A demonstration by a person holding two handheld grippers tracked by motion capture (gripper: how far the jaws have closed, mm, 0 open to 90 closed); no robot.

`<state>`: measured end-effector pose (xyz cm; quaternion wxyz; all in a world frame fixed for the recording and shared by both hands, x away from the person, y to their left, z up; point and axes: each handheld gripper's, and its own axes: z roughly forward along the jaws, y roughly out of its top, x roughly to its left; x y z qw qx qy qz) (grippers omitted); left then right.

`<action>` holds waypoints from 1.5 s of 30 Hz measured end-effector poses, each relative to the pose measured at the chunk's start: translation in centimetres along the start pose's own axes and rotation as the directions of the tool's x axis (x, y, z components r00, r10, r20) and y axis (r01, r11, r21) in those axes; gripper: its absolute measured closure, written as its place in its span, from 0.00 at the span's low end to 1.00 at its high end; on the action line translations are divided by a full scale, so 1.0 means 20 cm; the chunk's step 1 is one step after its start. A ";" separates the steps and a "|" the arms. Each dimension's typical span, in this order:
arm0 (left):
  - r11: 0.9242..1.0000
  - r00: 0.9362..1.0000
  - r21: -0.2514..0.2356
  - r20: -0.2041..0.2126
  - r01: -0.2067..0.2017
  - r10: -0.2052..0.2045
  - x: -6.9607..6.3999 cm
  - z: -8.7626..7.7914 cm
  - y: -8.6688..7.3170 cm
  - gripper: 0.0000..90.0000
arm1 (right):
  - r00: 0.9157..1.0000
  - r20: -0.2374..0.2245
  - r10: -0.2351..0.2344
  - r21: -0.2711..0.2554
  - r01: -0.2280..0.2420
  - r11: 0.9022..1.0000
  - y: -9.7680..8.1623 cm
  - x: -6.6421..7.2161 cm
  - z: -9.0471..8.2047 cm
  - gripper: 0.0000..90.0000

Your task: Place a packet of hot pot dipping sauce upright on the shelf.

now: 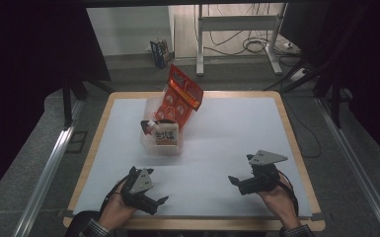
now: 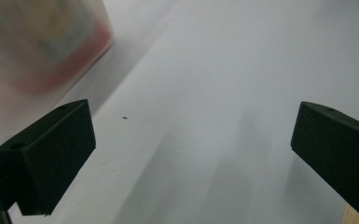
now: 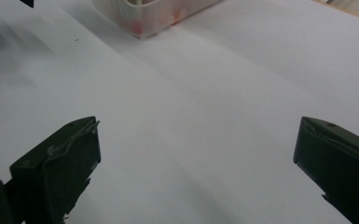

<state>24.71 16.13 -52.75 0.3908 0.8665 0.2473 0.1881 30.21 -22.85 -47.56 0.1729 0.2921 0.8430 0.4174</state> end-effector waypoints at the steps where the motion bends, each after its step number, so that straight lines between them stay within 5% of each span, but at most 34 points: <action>1: 1.000 1.000 -0.001 -0.001 -0.001 0.001 0.00 0.00 0.00 0.00 | 1.000 0.003 0.006 -0.002 -0.006 1.000 -0.01 0.00 -0.01 0.01; 21: 1.000 1.000 -0.014 -0.001 0.001 -0.001 0.00 0.00 0.00 0.00 | 0.994 0.054 0.093 -0.002 -0.093 0.996 -0.12 -0.08 -0.11 0.01; 31: 1.000 1.000 -0.004 0.001 -0.009 0.009 0.00 0.00 0.00 0.00 | 0.990 0.110 0.093 0.066 -0.101 0.993 -0.21 -0.12 -0.14 0.01; 45: 1.000 1.000 0.011 0.002 -0.008 0.008 0.00 0.02 0.00 0.00 | 0.987 0.124 0.102 0.123 -0.117 0.985 -0.28 -0.15 -0.13 0.01</action>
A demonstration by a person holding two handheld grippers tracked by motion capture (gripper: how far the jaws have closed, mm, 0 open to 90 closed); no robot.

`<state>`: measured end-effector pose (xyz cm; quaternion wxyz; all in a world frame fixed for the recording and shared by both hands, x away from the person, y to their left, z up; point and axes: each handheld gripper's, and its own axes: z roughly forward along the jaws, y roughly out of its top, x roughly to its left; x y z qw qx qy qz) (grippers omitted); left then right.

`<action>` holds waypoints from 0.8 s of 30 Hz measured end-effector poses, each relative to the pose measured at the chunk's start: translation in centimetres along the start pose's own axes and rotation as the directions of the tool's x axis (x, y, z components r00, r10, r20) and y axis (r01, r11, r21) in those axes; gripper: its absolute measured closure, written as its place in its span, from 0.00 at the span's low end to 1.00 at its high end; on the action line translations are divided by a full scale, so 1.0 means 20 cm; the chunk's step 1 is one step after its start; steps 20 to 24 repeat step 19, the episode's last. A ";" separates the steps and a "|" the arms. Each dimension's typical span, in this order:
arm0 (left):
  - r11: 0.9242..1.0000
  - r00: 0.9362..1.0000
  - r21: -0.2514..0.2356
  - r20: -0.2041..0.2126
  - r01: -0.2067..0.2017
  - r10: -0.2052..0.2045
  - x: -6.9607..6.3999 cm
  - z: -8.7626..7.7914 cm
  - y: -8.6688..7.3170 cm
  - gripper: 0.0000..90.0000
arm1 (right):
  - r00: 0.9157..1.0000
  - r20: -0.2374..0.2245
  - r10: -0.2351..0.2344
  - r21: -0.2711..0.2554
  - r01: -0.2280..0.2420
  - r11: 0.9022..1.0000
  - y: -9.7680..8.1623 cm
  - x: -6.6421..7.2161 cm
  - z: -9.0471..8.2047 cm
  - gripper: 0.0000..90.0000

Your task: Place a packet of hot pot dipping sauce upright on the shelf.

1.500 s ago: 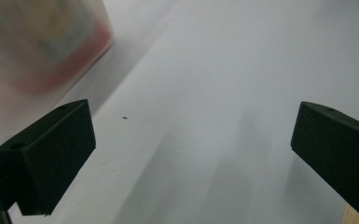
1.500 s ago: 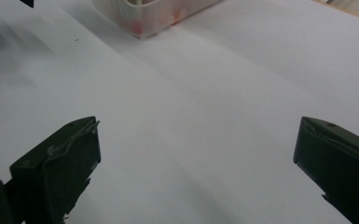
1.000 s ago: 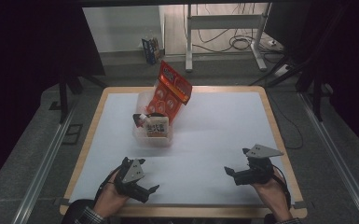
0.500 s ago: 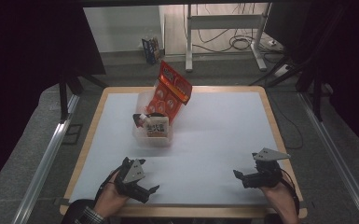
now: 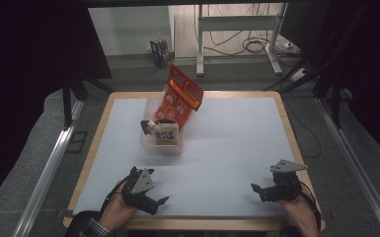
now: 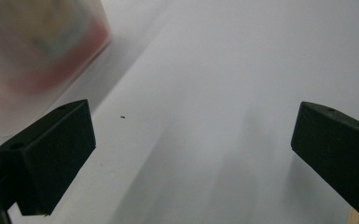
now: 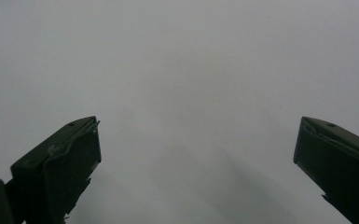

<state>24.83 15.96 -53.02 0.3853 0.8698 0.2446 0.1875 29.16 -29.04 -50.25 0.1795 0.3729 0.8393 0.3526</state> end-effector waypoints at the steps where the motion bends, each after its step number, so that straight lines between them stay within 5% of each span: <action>1: 1.000 1.000 0.002 0.001 -0.001 0.001 0.00 0.00 0.00 0.00 | 1.000 -0.001 0.002 0.006 -0.002 1.000 -0.01 0.00 0.00 0.01; 24: 1.000 1.000 0.024 0.001 -0.011 0.011 -0.01 0.02 0.00 0.00 | 1.000 -0.004 0.011 0.051 -0.011 0.999 -0.03 -0.02 0.03 0.01</action>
